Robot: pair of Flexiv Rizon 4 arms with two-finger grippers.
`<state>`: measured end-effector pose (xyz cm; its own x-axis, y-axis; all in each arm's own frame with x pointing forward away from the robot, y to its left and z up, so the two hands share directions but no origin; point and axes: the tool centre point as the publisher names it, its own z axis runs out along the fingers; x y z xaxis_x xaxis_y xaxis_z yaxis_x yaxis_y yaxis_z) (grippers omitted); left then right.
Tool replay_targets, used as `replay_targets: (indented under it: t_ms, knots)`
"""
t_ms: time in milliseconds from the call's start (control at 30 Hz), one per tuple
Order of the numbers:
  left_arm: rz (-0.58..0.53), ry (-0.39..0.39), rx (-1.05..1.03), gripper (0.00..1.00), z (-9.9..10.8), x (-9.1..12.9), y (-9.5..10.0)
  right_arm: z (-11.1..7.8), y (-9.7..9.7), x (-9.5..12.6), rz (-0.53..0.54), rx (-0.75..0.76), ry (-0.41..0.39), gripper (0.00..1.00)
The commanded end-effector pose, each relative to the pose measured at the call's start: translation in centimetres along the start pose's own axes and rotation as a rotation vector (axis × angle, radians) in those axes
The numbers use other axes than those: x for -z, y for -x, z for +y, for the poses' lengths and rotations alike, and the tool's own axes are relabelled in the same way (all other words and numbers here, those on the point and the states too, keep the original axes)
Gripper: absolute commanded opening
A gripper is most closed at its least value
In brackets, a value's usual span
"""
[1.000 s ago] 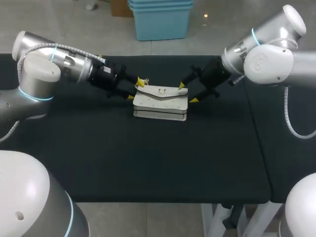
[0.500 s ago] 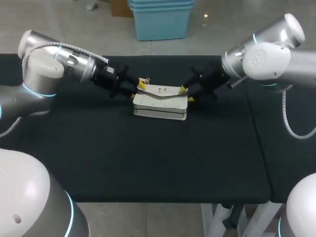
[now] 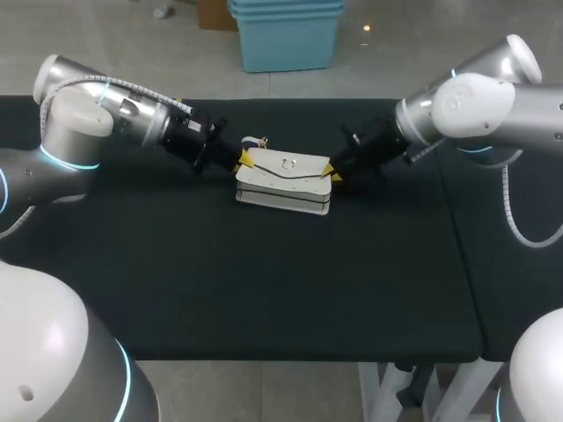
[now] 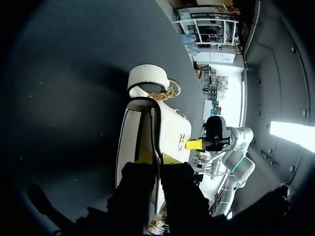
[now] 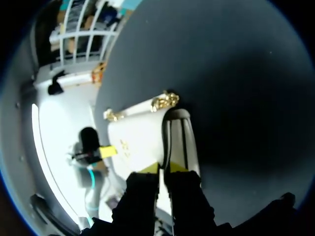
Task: Pick up the bag, open it, inspect its contents, close it, and place it on the opposite side
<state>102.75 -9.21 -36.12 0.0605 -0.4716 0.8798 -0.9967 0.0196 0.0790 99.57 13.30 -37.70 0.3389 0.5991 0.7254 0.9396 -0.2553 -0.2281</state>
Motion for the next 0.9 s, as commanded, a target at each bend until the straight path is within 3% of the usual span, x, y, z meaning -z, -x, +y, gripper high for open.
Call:
replay_targets:
  t_ms: [33, 67, 100, 133, 167, 200, 233, 533, 567, 600, 633, 667, 700, 733, 900]
  knots:
    - [0.008, 0.008, -0.017, 0.2, 0.0, -0.2, -0.2, 0.1, -0.2, -0.3, 0.009, 0.006, 0.0, 0.49]
    - [0.008, 0.008, -0.018, 0.3, 0.0, -0.2, -0.2, 0.1, -0.3, -0.2, 0.011, 0.007, 0.002, 0.67]
    - [0.008, 0.008, -0.019, 0.34, 0.0, -0.2, -0.2, 0.1, -0.3, -0.2, 0.014, 0.007, 0.005, 0.67]
    - [0.008, 0.008, -0.021, 0.24, -0.1, -0.2, -0.2, 0.1, -0.3, -0.2, 0.016, 0.007, 0.006, 0.58]
    - [0.009, 0.007, -0.021, 0.0, -0.1, -0.3, -0.2, 0.1, -0.3, -0.2, 0.017, 0.007, 0.007, 0.47]
    - [0.007, 0.007, -0.021, 0.0, -0.2, -0.5, -0.1, 0.1, -0.3, -0.3, 0.018, 0.005, 0.008, 0.37]
    - [0.006, 0.006, -0.02, 0.0, -0.3, -0.6, 0.1, 0.2, -0.2, -0.4, 0.02, 0.003, 0.008, 0.03]
    - [0.007, 0.009, -0.032, 0.0, 0.0, -0.4, 0.4, 0.3, 0.1, -0.5, 0.026, -0.005, 0.008, 0.0]
    - [0.004, 0.005, -0.041, 0.27, 0.1, -0.3, 0.3, 0.3, 0.1, -0.3, 0.027, -0.004, 0.011, 0.0]
    - [0.005, 0.003, -0.043, 0.46, 0.2, -0.1, 0.1, 0.3, 0.0, -0.1, 0.028, -0.002, 0.015, 0.0]
    - [0.002, -0.004, -0.055, 0.93, 0.3, 0.0, 0.0, 0.3, -0.1, 0.1, 0.029, 0.0, 0.018, 0.0]
    - [0.001, -0.008, -0.06, 1.0, 0.5, 0.1, -0.2, 0.2, -0.1, 0.3, 0.028, 0.002, 0.02, 0.31]
    - [0.004, -0.01, -0.068, 1.0, 0.7, 0.3, -0.4, 0.2, -0.1, 0.5, 0.028, 0.005, 0.024, 0.79]
    - [0.004, -0.015, -0.076, 1.0, 0.9, 0.5, -0.7, 0.1, -0.1, 0.7, 0.028, 0.007, 0.029, 1.0]
    - [-0.009, -0.033, -0.104, 1.0, 1.7, 1.6, -1.7, -0.3, 0.0, 1.6, 0.024, 0.014, 0.044, 1.0]
